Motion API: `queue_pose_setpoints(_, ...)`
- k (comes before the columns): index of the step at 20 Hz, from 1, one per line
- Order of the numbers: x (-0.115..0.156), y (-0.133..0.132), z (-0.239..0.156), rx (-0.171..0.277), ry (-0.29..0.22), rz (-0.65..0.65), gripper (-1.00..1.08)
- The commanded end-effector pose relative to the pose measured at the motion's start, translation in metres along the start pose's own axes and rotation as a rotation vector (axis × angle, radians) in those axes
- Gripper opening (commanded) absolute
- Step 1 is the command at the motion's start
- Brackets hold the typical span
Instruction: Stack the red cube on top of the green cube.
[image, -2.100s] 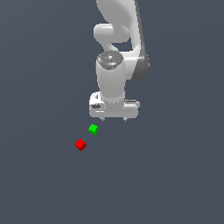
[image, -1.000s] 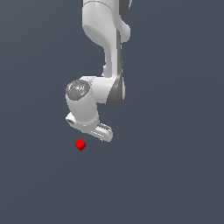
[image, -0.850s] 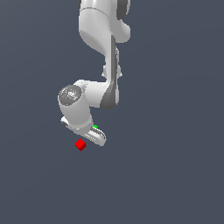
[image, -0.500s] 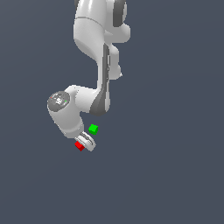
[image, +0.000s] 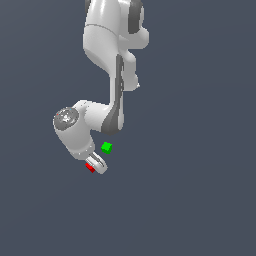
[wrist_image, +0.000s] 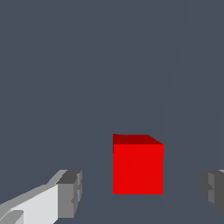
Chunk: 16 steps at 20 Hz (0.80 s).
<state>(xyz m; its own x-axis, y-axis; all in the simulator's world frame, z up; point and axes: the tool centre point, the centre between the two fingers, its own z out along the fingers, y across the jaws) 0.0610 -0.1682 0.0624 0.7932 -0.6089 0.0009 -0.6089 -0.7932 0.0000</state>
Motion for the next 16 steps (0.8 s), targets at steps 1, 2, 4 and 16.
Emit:
queue_pose_setpoints(1, -0.001, 0.001, 0.011, -0.001, -0.001, 0.002, 1.0)
queue_pose_setpoints(2, -0.001, 0.001, 0.016, 0.0, -0.001, 0.002, 1.0)
queue_pose_setpoints(4, -0.001, 0.001, 0.028, 0.0, -0.001, 0.004, 1.0)
queue_pose_setpoints(16, 0.001, 0.001, 0.042, 0.0, -0.001, 0.006, -1.0)
